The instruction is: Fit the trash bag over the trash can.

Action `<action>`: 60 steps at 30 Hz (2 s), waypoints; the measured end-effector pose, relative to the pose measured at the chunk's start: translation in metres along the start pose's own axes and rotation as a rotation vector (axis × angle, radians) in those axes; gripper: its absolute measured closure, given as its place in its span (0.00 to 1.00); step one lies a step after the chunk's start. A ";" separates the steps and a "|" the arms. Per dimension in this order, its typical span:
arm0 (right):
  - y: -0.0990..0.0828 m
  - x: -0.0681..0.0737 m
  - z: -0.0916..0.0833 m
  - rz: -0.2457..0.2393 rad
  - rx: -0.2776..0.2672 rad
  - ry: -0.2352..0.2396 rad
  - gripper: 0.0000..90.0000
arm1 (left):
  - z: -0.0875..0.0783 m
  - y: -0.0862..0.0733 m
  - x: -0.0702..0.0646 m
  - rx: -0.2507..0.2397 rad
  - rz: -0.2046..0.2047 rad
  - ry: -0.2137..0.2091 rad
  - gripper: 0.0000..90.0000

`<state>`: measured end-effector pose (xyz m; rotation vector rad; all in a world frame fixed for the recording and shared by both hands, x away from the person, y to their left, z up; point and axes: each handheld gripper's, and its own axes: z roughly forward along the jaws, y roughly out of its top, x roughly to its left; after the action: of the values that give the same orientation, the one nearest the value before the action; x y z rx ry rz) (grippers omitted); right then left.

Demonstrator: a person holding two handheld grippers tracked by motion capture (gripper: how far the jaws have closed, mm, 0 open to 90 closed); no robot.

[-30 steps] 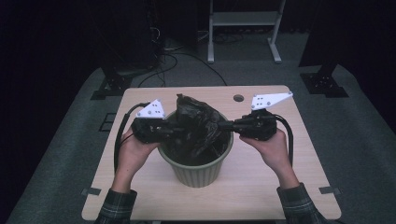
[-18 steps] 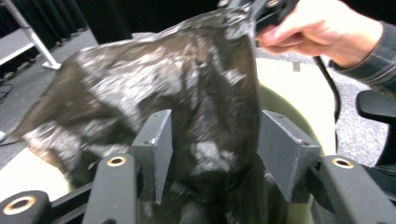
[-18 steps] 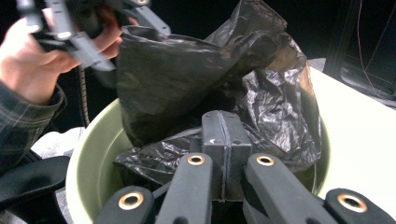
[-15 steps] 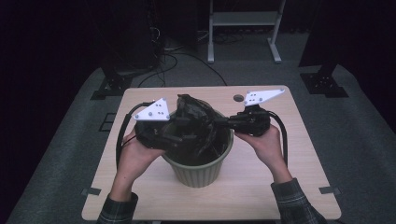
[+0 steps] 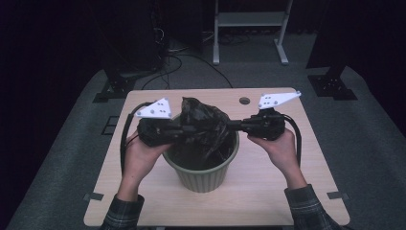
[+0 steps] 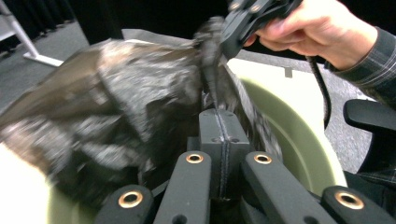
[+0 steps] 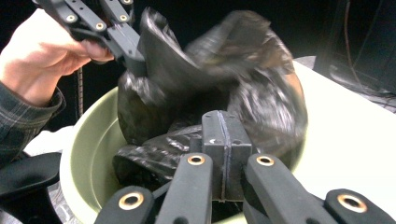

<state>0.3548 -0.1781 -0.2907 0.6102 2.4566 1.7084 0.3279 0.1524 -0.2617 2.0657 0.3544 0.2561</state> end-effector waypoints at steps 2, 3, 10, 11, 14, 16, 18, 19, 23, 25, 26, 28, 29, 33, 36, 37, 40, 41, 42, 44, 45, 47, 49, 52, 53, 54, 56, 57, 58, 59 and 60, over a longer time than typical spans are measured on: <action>-0.002 -0.002 -0.007 0.003 -0.005 -0.011 1.00 | -0.012 -0.005 0.004 -0.008 -0.012 0.025 1.00; -0.004 -0.002 -0.013 0.002 -0.008 -0.018 1.00 | -0.019 -0.007 0.006 -0.008 -0.017 0.038 1.00; -0.014 -0.006 -0.048 0.006 -0.024 -0.068 1.00 | -0.054 -0.030 0.014 0.000 -0.055 0.100 1.00; -0.017 -0.007 -0.053 0.009 -0.024 -0.076 1.00 | -0.058 -0.034 0.014 0.005 -0.063 0.107 1.00; -0.026 -0.008 -0.067 0.016 -0.030 -0.094 1.00 | -0.069 -0.050 0.017 0.011 -0.086 0.131 1.00; -0.033 -0.010 -0.075 0.024 -0.028 -0.103 1.00 | -0.073 -0.058 0.019 0.013 -0.104 0.137 1.00; -0.039 -0.010 -0.080 0.030 -0.022 -0.115 1.00 | -0.075 -0.065 0.020 0.022 -0.114 0.143 1.00; -0.043 -0.011 -0.082 0.033 -0.020 -0.115 1.00 | -0.076 -0.069 0.021 0.028 -0.122 0.149 1.00; -0.058 -0.013 -0.086 0.051 0.001 -0.125 1.00 | -0.080 -0.082 0.024 0.040 -0.146 0.163 1.00; -0.066 -0.015 -0.086 0.066 0.011 -0.125 1.00 | -0.080 -0.088 0.026 0.047 -0.158 0.163 1.00; -0.070 -0.016 -0.086 0.071 0.013 -0.124 1.00 | -0.079 -0.091 0.026 0.053 -0.164 0.166 1.00; -0.077 -0.018 -0.086 0.085 0.021 -0.123 1.00 | -0.078 -0.096 0.027 0.056 -0.177 0.165 1.00; -0.080 -0.018 -0.085 0.092 0.025 -0.122 1.00 | -0.078 -0.098 0.028 0.061 -0.181 0.167 1.00; -0.089 -0.021 -0.081 0.109 0.043 -0.125 1.00 | -0.076 -0.108 0.030 0.068 -0.202 0.173 1.00; -0.092 -0.023 -0.080 0.116 0.048 -0.132 1.00 | -0.076 -0.111 0.032 0.074 -0.212 0.187 1.00; -0.092 -0.023 -0.081 0.117 0.045 -0.127 1.00 | -0.077 -0.112 0.033 0.071 -0.214 0.189 1.00; -0.091 -0.023 -0.084 0.111 0.026 -0.128 0.91 | -0.077 -0.112 0.033 0.069 -0.210 0.193 1.00; -0.089 -0.022 -0.087 0.113 0.009 -0.127 0.85 | -0.077 -0.112 0.033 0.069 -0.209 0.192 1.00; -0.088 -0.022 -0.088 0.114 -0.004 -0.123 0.83 | -0.077 -0.111 0.032 0.066 -0.204 0.191 1.00; -0.083 -0.019 -0.093 0.106 -0.035 -0.126 0.74 | -0.077 -0.110 0.032 0.064 -0.199 0.189 1.00; -0.079 -0.018 -0.094 0.098 -0.056 -0.127 0.72 | -0.077 -0.110 0.032 0.063 -0.199 0.191 1.00; -0.070 -0.014 -0.095 0.071 -0.078 -0.127 0.68 | -0.076 -0.110 0.032 0.061 -0.198 0.188 1.00; -0.061 -0.012 -0.092 0.045 -0.091 -0.115 0.66 | -0.075 -0.110 0.032 0.067 -0.198 0.187 1.00; -0.048 -0.007 -0.084 0.009 -0.105 -0.098 0.66 | -0.074 -0.110 0.033 0.070 -0.197 0.185 1.00; -0.044 -0.006 -0.081 -0.002 -0.106 -0.097 0.66 | -0.074 -0.110 0.033 0.072 -0.196 0.185 1.00; -0.041 -0.005 -0.078 -0.008 -0.104 -0.094 0.66 | -0.074 -0.110 0.033 0.073 -0.196 0.184 1.00; -0.034 -0.005 -0.071 -0.022 -0.093 -0.095 0.66 | -0.074 -0.111 0.034 0.073 -0.197 0.183 1.00; -0.033 -0.006 -0.068 -0.026 -0.088 -0.086 0.66 | -0.074 -0.111 0.034 0.073 -0.196 0.181 1.00; -0.032 -0.007 -0.066 -0.026 -0.082 -0.083 0.66 | -0.074 -0.112 0.034 0.069 -0.198 0.183 1.00; -0.031 -0.007 -0.063 -0.028 -0.079 -0.082 0.66 | -0.074 -0.112 0.034 0.069 -0.199 0.183 1.00; -0.031 -0.007 -0.061 -0.029 -0.073 -0.080 0.66 | -0.074 -0.112 0.034 0.070 -0.201 0.183 1.00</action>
<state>0.3350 -0.2442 -0.2976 0.6193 2.3266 1.7199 0.3197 0.2776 -0.3216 2.0618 0.6864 0.3151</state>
